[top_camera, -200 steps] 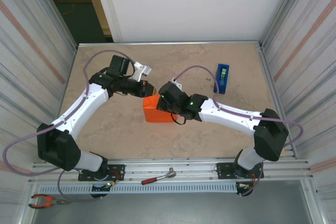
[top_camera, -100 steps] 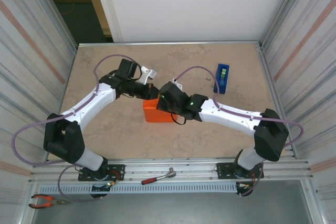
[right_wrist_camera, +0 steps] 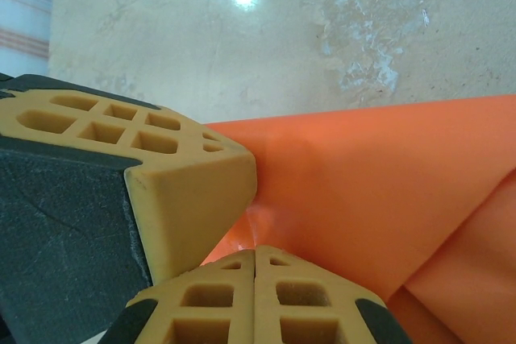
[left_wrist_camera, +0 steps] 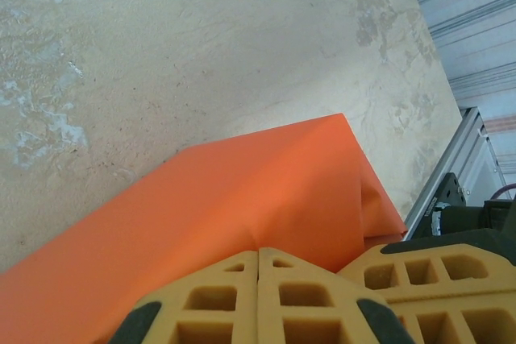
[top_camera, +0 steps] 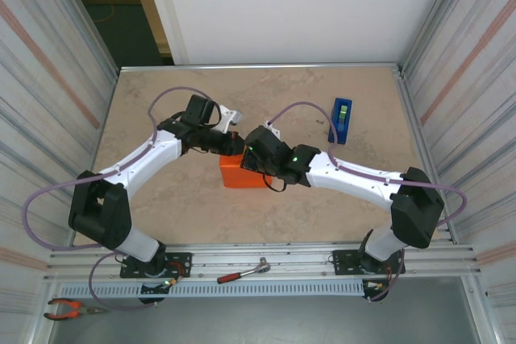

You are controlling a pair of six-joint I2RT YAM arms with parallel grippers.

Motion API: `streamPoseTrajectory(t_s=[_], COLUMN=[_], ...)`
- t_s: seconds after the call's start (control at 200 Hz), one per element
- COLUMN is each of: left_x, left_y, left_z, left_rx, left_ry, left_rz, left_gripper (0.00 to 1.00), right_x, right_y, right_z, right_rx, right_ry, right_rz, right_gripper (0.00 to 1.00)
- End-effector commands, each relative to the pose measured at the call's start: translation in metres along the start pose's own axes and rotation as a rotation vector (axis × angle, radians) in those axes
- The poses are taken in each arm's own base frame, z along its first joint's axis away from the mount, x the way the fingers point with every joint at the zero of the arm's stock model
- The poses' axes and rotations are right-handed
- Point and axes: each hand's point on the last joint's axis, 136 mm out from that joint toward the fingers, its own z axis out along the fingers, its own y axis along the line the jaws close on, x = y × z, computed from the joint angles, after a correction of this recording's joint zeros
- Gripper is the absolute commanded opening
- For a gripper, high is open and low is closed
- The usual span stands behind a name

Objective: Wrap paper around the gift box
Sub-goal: Stick the wrapping paper to the gift box.

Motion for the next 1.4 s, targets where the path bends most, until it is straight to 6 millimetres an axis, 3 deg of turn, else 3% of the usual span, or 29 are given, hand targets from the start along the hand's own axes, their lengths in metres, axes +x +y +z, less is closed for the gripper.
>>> streamPoseTrajectory(t_s=[0.0, 0.145, 0.276, 0.636, 0.907, 1.152, 1.393], left_x=[0.013, -0.004, -0.001, 0.024, 0.040, 0.050, 0.058], left_y=[0.007, -0.009, -0.013, -0.009, 0.006, 0.015, 0.020], left_z=[-0.008, -0.034, -0.042, -0.026, -0.018, -0.015, -0.013], left_rx=[-0.073, -0.067, -0.058, -0.018, -0.051, -0.120, -0.191], left_ry=[0.060, -0.002, -0.003, 0.047, 0.081, 0.112, 0.144], left_rz=[-0.002, 0.043, 0.060, 0.045, 0.038, 0.068, 0.112], left_gripper=[0.00, 0.00, 0.00, 0.00, 0.00, 0.00, 0.00], right_x=[0.048, 0.048, 0.048, 0.048, 0.048, 0.043, 0.028], right_y=[-0.079, -0.081, -0.082, -0.083, -0.077, -0.055, -0.032], right_z=[0.012, 0.012, 0.012, 0.013, 0.013, 0.013, 0.007], right_rx=[0.272, 0.278, 0.281, 0.285, 0.268, 0.201, 0.122], right_ry=[0.155, 0.152, 0.150, 0.148, 0.148, 0.158, 0.142], right_rz=[-0.043, -0.042, -0.041, -0.037, -0.037, -0.055, -0.052], right_gripper=[0.00, 0.00, 0.00, 0.00, 0.00, 0.00, 0.11])
